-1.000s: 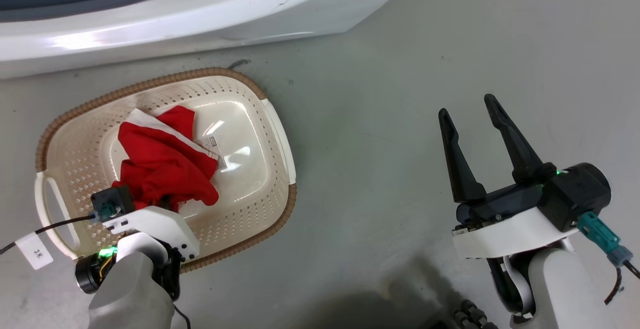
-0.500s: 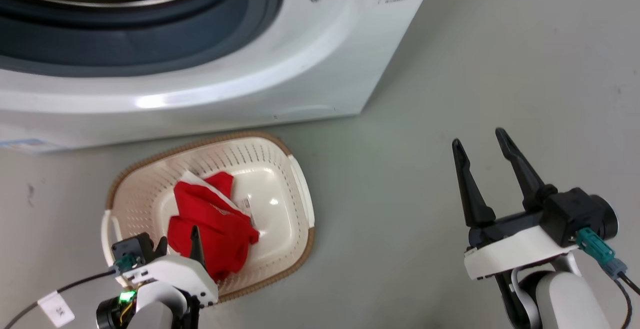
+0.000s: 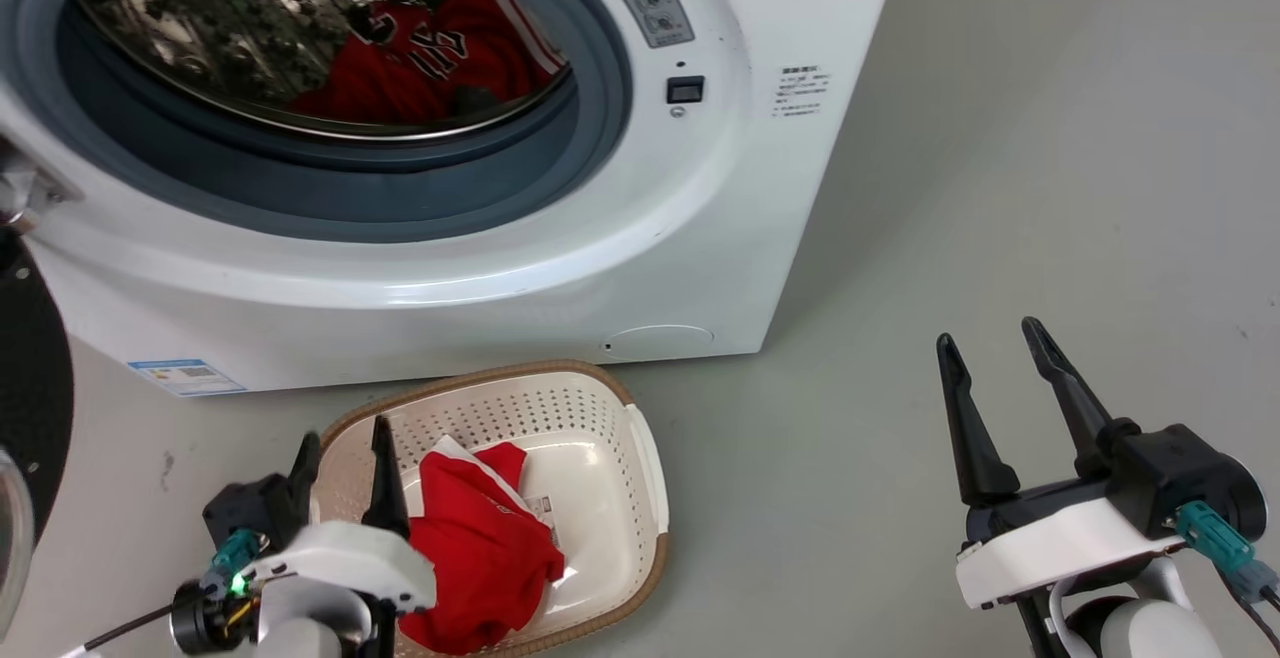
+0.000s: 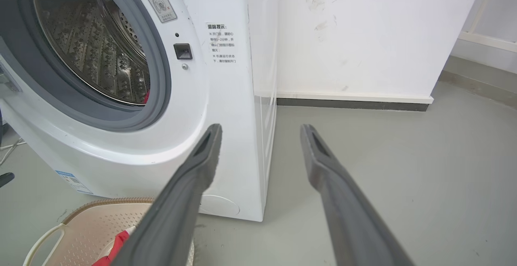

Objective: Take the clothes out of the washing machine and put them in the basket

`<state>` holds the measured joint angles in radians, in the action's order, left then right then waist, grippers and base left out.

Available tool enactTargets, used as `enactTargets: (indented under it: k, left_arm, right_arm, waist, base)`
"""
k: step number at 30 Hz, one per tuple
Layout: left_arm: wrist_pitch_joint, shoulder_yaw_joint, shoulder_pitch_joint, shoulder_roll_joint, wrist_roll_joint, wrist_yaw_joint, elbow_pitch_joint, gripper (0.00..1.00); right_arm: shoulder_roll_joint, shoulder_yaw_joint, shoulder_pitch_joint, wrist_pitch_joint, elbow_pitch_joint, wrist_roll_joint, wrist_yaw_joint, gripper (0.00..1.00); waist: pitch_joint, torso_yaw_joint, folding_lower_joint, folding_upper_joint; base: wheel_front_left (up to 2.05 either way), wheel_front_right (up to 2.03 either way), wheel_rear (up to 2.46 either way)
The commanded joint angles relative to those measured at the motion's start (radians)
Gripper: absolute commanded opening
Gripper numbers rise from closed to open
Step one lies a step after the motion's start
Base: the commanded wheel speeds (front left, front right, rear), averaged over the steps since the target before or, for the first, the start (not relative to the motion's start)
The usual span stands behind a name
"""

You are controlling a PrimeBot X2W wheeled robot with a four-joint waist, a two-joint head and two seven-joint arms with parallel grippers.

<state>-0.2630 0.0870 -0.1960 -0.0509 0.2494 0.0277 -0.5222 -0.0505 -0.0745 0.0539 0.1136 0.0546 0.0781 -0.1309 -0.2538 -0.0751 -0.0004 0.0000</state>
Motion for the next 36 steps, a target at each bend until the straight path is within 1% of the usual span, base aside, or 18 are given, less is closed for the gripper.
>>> enactTargets:
  k: [1,4,7,10,13,19,25,33,34,36]
  left_arm:
    - [-0.002,-0.007,0.001,0.0,0.0,-0.004,0.018,1.0]
    - [-0.002,-0.03,-0.022,0.001,0.0,-0.017,0.085,1.0]
    - [-0.002,-0.054,-0.052,0.001,-0.008,-0.024,0.122,1.0]
    - [-0.002,-0.071,-0.101,0.0,-0.017,-0.027,0.129,1.0]
    - [-0.002,-0.082,-0.166,0.001,-0.03,-0.014,0.101,1.0]
    - [0.0,-0.103,-0.331,-0.032,-0.052,0.019,-0.035,1.0]
    - [0.029,-0.111,-0.507,-0.086,-0.058,0.035,-0.178,1.0]
    - [0.103,-0.105,-0.736,-0.158,-0.054,0.043,-0.324,1.0]
    - [0.144,-0.111,-0.827,-0.189,-0.06,0.041,-0.368,1.0]
    - [0.172,-0.117,-0.886,-0.212,-0.068,0.039,-0.395,1.0]
  right_arm:
    - [0.0,0.002,-0.005,-0.001,0.006,-0.005,0.0,1.0]
    - [0.0,0.006,-0.017,-0.006,0.016,-0.005,0.0,1.0]
    - [0.001,0.008,-0.023,-0.013,0.029,-0.001,0.0,1.0]
    - [0.001,0.009,-0.032,-0.018,0.04,0.003,0.0,1.0]
    - [0.0,0.008,-0.038,-0.023,0.051,0.003,0.0,1.0]
    - [0.001,0.005,-0.039,-0.029,0.08,0.009,0.0,1.0]
    - [0.0,-0.015,-0.012,-0.024,0.101,0.02,0.0,1.0]
    - [0.0,-0.039,0.037,0.006,0.092,0.036,0.0,1.0]
    - [0.0,-0.053,0.059,0.02,0.081,0.04,0.0,1.0]
    - [0.001,-0.066,0.076,0.031,0.074,0.048,0.0,1.0]
  waist:
    - [0.006,0.009,0.0004,0.0]
    - [0.011,0.019,0.0004,0.0]
    - [0.017,0.028,0.0004,0.0]
    - [0.02,0.033,0.0004,0.0]
    - [0.016,0.036,0.0004,0.0]
    - [-0.024,0.033,0.0004,0.0]
    - [-0.12,0.005,0.0004,0.0]
    - [-0.266,-0.035,0.0004,0.0]
    - [-0.313,-0.054,0.0004,0.0]
    - [-0.342,-0.071,0.0004,0.0]
  base:
    - [0.0,0.0,0.0]
    - [0.0,0.0,0.0]
    - [0.0,0.0,0.0]
    - [0.0,0.0,0.0]
    - [0.0,0.0,0.0]
    - [0.0,0.0,0.0]
    - [0.0,0.0,0.0]
    - [0.0,0.0,0.0]
    - [0.0,0.0,0.0]
    - [0.0,0.0,0.0]
